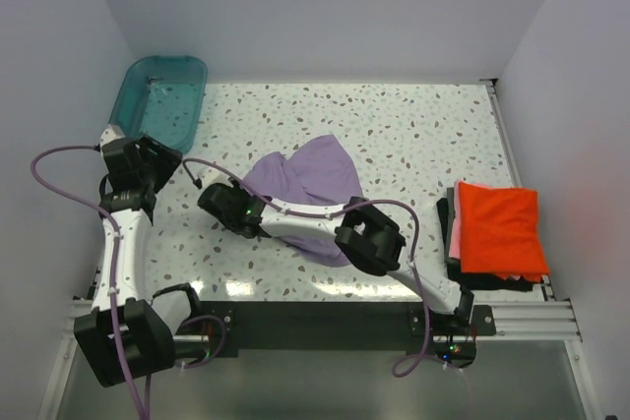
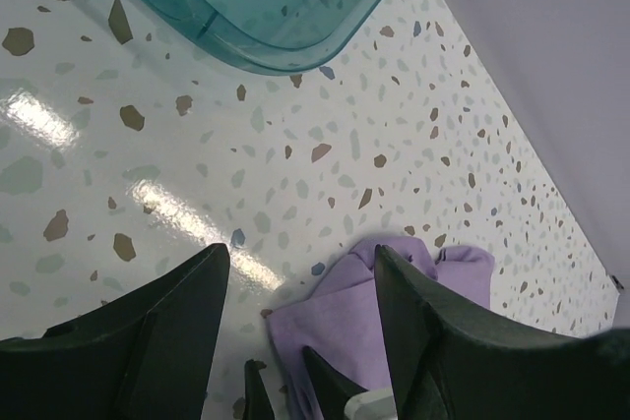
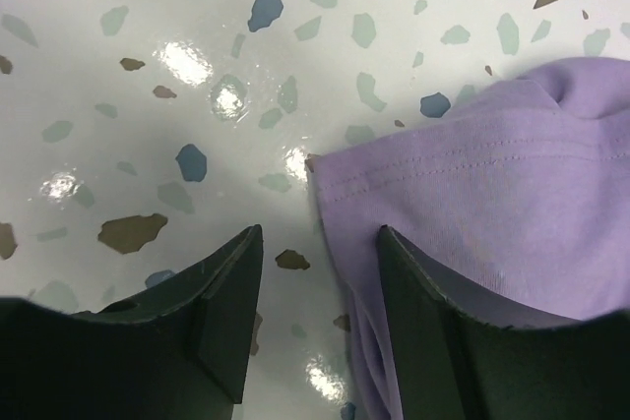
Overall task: Fold and stack the t-shirts
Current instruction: Flatten the tshirt out
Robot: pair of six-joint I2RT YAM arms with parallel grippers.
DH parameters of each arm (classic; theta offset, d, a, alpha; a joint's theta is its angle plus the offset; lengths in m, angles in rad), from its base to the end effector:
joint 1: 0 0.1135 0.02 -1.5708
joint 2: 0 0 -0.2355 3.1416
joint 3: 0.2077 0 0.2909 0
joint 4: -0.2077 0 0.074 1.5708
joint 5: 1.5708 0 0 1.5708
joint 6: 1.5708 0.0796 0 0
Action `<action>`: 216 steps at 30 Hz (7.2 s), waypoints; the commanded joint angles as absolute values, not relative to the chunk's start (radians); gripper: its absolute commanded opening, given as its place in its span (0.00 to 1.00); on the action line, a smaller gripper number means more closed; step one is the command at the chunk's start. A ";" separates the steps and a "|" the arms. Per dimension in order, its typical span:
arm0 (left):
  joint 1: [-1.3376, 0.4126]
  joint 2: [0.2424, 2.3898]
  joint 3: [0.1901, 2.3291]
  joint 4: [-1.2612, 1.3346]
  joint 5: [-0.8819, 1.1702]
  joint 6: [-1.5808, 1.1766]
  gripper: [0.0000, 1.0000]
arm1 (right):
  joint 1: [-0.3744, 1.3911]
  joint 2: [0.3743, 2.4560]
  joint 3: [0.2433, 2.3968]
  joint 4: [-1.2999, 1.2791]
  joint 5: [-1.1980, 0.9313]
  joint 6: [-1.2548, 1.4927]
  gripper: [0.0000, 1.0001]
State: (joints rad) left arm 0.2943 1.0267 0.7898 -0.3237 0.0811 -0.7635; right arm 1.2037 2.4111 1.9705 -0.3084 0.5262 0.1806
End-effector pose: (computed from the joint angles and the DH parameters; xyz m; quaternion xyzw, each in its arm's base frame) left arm 0.3069 0.0863 0.2250 -0.4243 0.7648 -0.1469 0.4620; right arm 0.2466 0.5299 0.1062 -0.3427 0.8227 0.0626 0.4491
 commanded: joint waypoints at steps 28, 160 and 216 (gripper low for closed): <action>0.304 1.052 0.747 -0.221 0.250 -0.713 0.63 | 1.189 2.376 2.108 -0.345 0.608 0.104 0.17; -0.359 1.173 0.755 -0.204 -0.465 -0.953 0.54 | 0.239 1.054 0.650 -0.204 0.003 0.660 0.00; -0.146 2.332 1.954 -0.359 -0.462 -0.842 0.00 | 0.238 1.212 0.686 -0.110 -0.117 0.629 0.00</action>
State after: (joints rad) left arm -0.1589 2.4073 1.9358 -0.4000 -0.4923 -0.8730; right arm 0.2356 1.2240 0.6624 -0.1596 -0.1005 0.6350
